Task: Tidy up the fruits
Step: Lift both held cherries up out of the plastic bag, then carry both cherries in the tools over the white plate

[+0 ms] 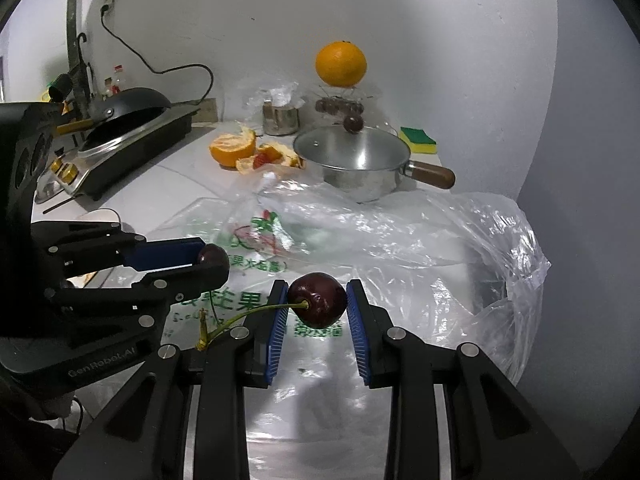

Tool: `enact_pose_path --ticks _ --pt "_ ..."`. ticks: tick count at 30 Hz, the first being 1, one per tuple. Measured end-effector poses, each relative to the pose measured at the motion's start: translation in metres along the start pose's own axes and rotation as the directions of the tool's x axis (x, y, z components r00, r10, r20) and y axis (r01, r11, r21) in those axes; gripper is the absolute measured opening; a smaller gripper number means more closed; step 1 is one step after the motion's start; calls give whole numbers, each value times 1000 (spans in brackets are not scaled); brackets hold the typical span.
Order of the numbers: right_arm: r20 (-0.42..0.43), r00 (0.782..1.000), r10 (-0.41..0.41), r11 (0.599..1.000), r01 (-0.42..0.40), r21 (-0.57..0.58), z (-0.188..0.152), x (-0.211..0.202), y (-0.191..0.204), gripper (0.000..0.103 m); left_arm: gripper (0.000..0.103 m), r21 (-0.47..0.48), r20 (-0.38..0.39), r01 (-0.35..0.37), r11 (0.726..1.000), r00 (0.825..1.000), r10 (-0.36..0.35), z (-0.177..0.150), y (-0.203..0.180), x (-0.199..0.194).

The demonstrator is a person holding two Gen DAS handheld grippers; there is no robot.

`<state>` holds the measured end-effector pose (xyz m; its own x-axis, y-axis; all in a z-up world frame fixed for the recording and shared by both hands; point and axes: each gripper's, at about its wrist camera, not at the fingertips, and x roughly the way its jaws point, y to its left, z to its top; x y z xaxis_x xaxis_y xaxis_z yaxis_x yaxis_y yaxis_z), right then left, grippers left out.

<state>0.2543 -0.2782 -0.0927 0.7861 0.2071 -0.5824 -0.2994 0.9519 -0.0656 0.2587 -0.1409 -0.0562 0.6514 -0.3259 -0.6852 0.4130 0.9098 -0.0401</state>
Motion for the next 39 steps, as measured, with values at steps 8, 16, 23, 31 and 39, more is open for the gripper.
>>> enact_pose_path --ticks 8,16,23,31,39 --pt "13 1000 2 1000 -2 -31 5 -11 24 32 23 -28 31 -11 1000 999 12 -8 14 -26" --pt "25 1000 9 998 -8 -67 11 -19 52 32 24 -58 61 -24 998 998 28 -18 31 -51" --pt "33 999 24 995 -21 -96 17 -24 77 32 24 -91 79 -33 995 996 41 -30 50 -71" --pt "34 998 49 988 -44 -146 21 -23 112 32 24 -132 99 -49 990 993 62 -46 75 -91" --pt "24 998 63 981 -57 -187 23 -19 147 32 24 -163 108 -65 984 991 83 -63 103 -110"
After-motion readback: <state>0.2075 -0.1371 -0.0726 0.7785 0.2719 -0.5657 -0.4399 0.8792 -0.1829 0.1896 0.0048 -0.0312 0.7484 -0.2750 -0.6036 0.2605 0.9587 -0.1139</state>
